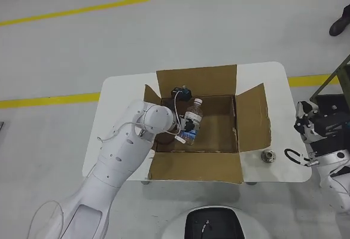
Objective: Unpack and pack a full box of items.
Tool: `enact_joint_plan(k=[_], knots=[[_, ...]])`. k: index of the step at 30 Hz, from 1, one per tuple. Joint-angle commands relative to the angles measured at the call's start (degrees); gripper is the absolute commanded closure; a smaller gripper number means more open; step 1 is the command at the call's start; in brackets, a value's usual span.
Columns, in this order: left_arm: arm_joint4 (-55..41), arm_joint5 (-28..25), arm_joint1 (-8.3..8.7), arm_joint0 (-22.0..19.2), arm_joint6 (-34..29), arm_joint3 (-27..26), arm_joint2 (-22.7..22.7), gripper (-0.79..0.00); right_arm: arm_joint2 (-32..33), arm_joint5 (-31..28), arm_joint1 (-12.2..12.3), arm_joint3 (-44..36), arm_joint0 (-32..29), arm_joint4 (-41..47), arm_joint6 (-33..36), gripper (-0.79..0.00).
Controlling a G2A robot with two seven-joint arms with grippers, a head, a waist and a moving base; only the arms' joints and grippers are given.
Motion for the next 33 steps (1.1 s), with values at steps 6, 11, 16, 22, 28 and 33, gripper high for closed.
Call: enact_joint_plan(k=[6, 11, 16, 22, 28, 33], knots=[[0.02, 6.5, -2.65, -3.02, -0.34, 6.6, 4.18, 0.0, 0.0, 0.0, 0.0, 0.0, 0.0, 0.0, 0.0, 0.0], [0.88, 9.79, -4.7, -5.22, -2.13, 11.72, 7.4, 0.0, 0.0, 0.0, 0.0, 0.0, 0.0, 0.0, 0.0, 0.0], [1.65, 11.47, -6.62, -6.55, -3.4, 16.34, 10.04, 0.0, 0.0, 0.0, 0.0, 0.0, 0.0, 0.0, 0.0, 0.0], [2.0, 11.13, -8.63, -7.8, -3.97, 21.25, 12.0, 0.0, 0.0, 0.0, 0.0, 0.0, 0.0, 0.0, 0.0, 0.0], [0.73, 9.99, -10.31, -8.73, -3.83, 24.67, 12.48, -0.785, 0.0, 0.0, 0.0, 0.0, 0.0, 0.0, 0.0, 0.0], [0.48, 9.43, -11.41, -9.24, -3.46, 26.95, 12.74, -0.785, 0.0, 0.0, 0.0, 0.0, 0.0, 0.0, 0.0, 0.0]])
